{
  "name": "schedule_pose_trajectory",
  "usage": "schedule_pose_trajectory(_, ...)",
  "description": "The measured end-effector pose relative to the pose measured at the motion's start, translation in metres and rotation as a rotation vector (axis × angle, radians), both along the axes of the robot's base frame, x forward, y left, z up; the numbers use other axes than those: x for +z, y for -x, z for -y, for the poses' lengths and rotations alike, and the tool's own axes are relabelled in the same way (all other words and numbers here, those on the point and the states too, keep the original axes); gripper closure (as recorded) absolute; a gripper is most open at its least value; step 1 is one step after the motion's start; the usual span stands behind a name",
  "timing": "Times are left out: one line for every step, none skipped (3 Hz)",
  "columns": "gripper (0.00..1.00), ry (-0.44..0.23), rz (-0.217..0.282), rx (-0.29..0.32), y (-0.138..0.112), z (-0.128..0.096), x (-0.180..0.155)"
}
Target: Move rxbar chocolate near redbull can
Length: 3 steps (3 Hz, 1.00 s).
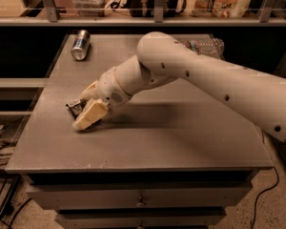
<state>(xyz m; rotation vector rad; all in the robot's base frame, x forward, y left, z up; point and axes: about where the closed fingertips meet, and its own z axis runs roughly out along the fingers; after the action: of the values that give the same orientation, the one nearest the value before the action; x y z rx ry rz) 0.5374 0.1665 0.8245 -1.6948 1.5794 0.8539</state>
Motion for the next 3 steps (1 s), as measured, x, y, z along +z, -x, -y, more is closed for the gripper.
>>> schedule_pose_trajectory(1.00, 0.016, 0.058, -0.059, -0.015, 0.011, 0.023)
schedule_pose_trajectory(1.00, 0.021, 0.134, -0.089, -0.025, 0.019, 0.057)
schedule_pose_trajectory(1.00, 0.020, 0.140, -0.090, -0.026, 0.019, 0.060)
